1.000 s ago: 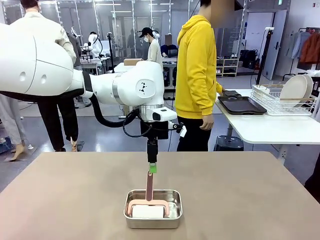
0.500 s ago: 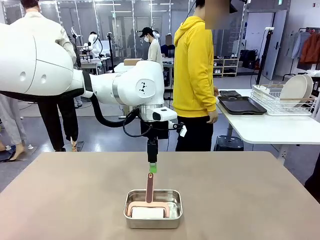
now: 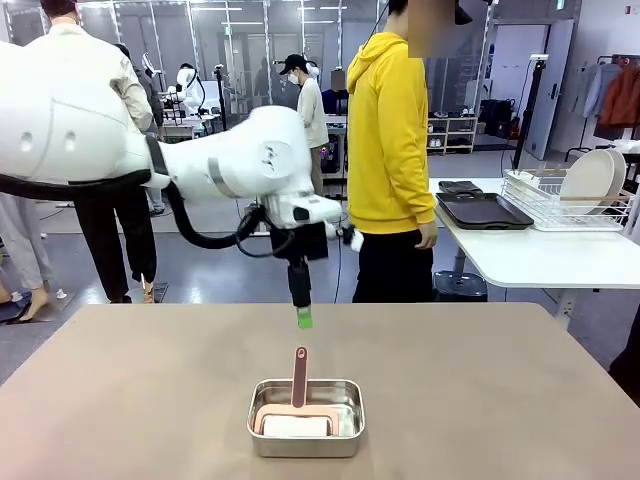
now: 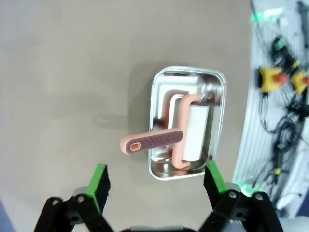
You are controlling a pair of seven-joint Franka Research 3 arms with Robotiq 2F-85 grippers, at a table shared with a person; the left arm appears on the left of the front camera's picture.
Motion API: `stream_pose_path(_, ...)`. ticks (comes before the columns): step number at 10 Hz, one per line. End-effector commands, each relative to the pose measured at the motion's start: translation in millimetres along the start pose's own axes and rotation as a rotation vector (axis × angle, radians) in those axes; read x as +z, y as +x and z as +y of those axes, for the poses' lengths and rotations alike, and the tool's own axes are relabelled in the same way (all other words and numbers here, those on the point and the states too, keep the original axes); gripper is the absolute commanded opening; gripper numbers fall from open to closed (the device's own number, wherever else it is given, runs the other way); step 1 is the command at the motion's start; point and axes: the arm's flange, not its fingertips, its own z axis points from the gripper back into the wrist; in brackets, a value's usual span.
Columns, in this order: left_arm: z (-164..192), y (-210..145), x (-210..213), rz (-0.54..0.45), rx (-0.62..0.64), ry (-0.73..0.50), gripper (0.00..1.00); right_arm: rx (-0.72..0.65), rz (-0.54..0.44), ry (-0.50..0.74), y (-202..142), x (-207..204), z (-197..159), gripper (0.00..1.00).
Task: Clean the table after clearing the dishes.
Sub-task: Place the Lint Roller back on top of the Airtight Container.
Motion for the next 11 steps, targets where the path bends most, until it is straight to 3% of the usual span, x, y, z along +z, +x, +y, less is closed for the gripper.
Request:
stream_pose_path(1,-13,-65,22,-0.277,0.064,-0.038,0.99,0.005,-0.008,0.017,-1,-1,3,1.0)
stream_pose_path(4,-27,-189,48,-0.598,0.234,-0.117,0.99,0.005,-0.008,0.017,-1,-1,3,1.0)
stream_pose_path(7,-53,-331,56,-1.052,0.345,-0.277,0.99,0.005,-0.008,0.017,-1,-1,3,1.0)
stream_pose_path(9,-59,-403,37,-1.13,0.395,-0.409,0.99,0.005,-0.008,0.017,-1,-1,3,1.0)
stream_pose_path(11,-76,-461,31,-1.118,0.479,-0.446,0.99,0.005,-0.008,0.017,-1,-1,3,1.0)
